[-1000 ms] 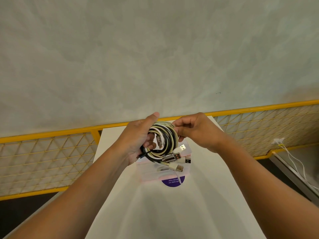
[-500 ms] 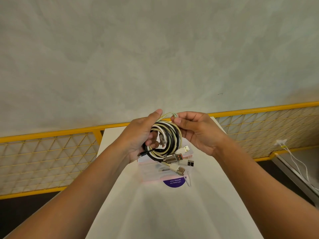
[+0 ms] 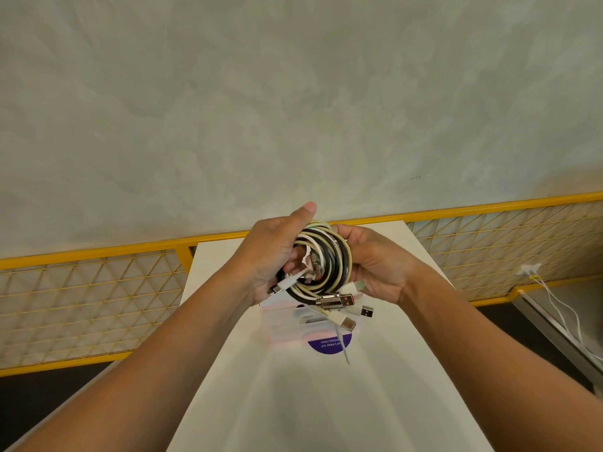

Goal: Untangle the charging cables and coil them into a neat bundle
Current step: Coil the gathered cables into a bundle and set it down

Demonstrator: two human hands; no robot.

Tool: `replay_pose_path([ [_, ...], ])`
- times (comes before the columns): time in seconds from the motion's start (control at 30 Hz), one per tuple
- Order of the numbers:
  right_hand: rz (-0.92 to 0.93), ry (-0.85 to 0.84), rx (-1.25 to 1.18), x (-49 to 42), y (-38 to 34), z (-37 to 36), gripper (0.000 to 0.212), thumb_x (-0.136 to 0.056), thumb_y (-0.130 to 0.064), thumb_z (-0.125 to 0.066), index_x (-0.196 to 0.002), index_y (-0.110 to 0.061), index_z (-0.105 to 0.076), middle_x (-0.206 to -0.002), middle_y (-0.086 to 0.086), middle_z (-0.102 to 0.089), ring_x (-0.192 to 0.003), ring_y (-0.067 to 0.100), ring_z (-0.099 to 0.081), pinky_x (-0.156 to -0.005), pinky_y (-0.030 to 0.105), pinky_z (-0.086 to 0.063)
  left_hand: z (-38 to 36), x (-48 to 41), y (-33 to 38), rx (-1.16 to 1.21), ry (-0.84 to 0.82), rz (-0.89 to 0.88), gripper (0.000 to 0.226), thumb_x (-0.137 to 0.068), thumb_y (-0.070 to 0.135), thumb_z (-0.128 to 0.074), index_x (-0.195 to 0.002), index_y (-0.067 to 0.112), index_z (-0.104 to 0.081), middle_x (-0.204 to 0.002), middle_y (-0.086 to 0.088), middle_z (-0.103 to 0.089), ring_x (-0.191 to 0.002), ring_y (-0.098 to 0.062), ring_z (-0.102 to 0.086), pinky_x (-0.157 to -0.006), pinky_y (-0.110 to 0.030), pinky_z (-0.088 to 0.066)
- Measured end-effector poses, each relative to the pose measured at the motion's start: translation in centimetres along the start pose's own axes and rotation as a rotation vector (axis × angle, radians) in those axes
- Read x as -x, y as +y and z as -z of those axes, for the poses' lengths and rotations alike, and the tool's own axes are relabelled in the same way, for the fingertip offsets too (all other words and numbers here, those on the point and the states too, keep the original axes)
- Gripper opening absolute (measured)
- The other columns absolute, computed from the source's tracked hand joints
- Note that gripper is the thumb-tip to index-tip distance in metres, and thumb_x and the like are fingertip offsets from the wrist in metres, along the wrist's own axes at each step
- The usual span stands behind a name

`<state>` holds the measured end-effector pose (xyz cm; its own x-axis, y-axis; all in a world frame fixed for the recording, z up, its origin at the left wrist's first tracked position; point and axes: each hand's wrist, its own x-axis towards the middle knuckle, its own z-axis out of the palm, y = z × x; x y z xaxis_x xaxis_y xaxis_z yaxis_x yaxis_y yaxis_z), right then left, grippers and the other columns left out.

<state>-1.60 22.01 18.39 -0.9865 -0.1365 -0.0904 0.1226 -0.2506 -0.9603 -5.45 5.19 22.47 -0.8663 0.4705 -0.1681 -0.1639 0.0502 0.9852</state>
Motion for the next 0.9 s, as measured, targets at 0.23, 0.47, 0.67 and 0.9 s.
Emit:
replay_pose_path([
  [0.23,-0.042,-0.111,-0.092,0.3,0.3,0.3,0.056,-0.08,0.005,-0.066,-0.134,0.011,-0.051,-0.108,0.025,-0.063,-0.082,0.027,-0.071,-0.073,0.038,-0.062,-0.2,0.3,-0.1,-0.001,0.022,-0.001,0.06,-0.093,0.05,-0.062,-0.041,0.021,-0.052,-0.044,0.0,-0.038,-0.039,-0.012,-0.029,-0.044,-0.023,-0.032],
  [0.47,-0.041,-0.248,-0.317,0.6,0.4,1.1,0.062,-0.076,-0.013,-0.075,-0.13,0.009,-0.055,-0.117,0.027,-0.059,-0.101,0.038,-0.061,-0.097,0.051,-0.046,0.1,-0.3,0.0,0.008,0.14,-0.011,0.05,-0.093,0.046,-0.063,-0.058,0.02,-0.041,-0.046,0.001,-0.039,-0.038,-0.012,-0.029,-0.039,-0.02,-0.031],
  [0.67,-0.013,-0.083,0.08,1.2,-0.9,-1.2,0.047,-0.081,-0.031,-0.077,-0.119,-0.006,-0.064,-0.103,0.012,-0.07,-0.094,0.026,-0.068,-0.083,0.039,-0.055,0.1,-1.4,-1.3,-0.04,0.296,-0.072,0.053,-0.091,0.051,-0.065,-0.061,0.015,-0.04,-0.058,-0.008,-0.034,-0.043,-0.018,-0.027,-0.048,-0.03,-0.029],
  [0.9,0.055,0.265,0.619,0.7,-0.3,-3.8,0.05,-0.071,-0.016,-0.087,-0.112,-0.02,-0.057,-0.102,0.006,-0.069,-0.093,0.022,-0.07,-0.082,0.039,-0.061,-0.4,-2.2,-2.1,-0.053,0.395,-0.121,0.063,-0.089,0.056,-0.065,-0.043,0.019,-0.043,-0.045,0.003,-0.039,-0.044,-0.018,-0.038,-0.058,-0.035,-0.037],
])
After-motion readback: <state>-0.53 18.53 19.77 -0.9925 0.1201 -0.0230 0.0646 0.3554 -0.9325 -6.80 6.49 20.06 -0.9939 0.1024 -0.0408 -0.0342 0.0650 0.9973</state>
